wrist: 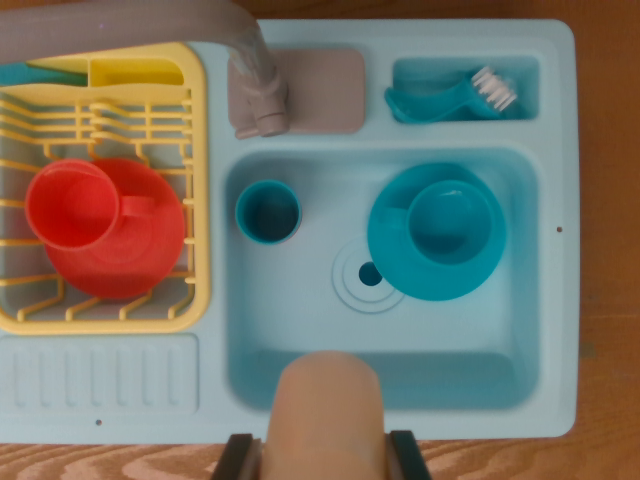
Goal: Pick detergent from the sink
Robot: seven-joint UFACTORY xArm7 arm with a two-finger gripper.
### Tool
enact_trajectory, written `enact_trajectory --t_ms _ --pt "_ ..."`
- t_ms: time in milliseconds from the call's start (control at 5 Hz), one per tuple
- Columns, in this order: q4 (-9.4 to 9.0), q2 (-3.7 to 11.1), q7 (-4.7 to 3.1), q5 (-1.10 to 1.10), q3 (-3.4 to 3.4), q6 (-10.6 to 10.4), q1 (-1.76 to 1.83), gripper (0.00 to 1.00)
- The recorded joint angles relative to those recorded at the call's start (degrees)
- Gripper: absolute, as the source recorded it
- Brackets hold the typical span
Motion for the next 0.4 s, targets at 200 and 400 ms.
enact_trajectory --t_ms 200,400 --pt "0.32 -0.12 0.01 -0.01 0.0 0.44 0.0 1.0" --pt "0.32 -0.12 0.01 -0.01 0.0 0.44 0.0 1.0"
